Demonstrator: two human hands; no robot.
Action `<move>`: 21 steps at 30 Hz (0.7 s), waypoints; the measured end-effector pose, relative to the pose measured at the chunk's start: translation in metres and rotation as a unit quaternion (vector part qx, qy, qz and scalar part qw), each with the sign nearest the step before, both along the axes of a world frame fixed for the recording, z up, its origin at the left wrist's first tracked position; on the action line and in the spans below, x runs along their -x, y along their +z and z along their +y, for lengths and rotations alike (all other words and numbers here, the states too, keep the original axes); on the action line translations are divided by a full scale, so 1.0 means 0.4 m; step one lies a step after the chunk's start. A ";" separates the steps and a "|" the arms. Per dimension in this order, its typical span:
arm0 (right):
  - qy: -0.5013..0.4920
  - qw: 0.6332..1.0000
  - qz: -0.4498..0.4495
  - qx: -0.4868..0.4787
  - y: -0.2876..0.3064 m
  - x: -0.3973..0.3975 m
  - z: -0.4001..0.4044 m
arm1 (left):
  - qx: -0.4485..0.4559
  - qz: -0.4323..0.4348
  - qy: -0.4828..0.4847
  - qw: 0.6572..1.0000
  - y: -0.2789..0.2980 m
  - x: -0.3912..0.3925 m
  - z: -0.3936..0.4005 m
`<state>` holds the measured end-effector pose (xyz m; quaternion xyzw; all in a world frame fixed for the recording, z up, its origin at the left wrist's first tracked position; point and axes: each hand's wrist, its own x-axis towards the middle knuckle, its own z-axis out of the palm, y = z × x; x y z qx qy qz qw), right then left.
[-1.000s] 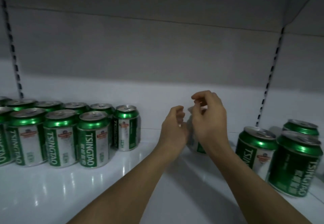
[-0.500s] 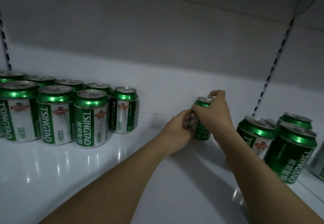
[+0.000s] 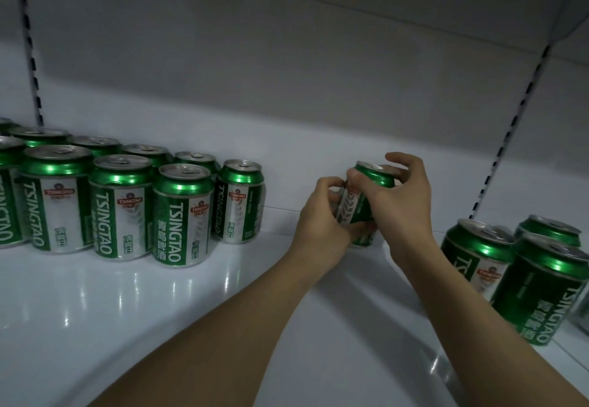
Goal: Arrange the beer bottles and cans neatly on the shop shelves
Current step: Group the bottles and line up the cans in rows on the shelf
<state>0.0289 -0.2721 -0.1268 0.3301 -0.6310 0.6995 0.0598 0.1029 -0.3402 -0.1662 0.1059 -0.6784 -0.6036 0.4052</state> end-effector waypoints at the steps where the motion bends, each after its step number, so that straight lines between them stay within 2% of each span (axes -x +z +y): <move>1: 0.007 1.000 0.007 -0.001 0.001 0.002 0.002 | -0.003 0.000 0.003 1.000 0.002 -0.004 -0.002; 5: 0.059 0.996 -0.049 0.036 0.012 0.017 0.011 | -0.028 0.039 0.017 0.999 0.016 -0.017 -0.013; 8: 0.095 0.991 -0.092 0.009 0.006 0.023 0.005 | -0.083 0.093 0.014 0.992 0.031 -0.027 -0.013; 13: 0.172 0.982 -0.066 -0.036 -0.003 0.011 0.000 | -0.128 0.158 0.039 0.978 0.046 -0.041 -0.027; 16: 0.203 0.978 -0.034 -0.044 -0.001 0.003 -0.004 | -0.113 0.178 0.062 0.976 0.050 -0.046 -0.025; 21: 0.242 0.969 0.013 -0.039 0.003 -0.019 0.000 | -0.036 0.195 0.081 0.977 0.051 -0.048 -0.019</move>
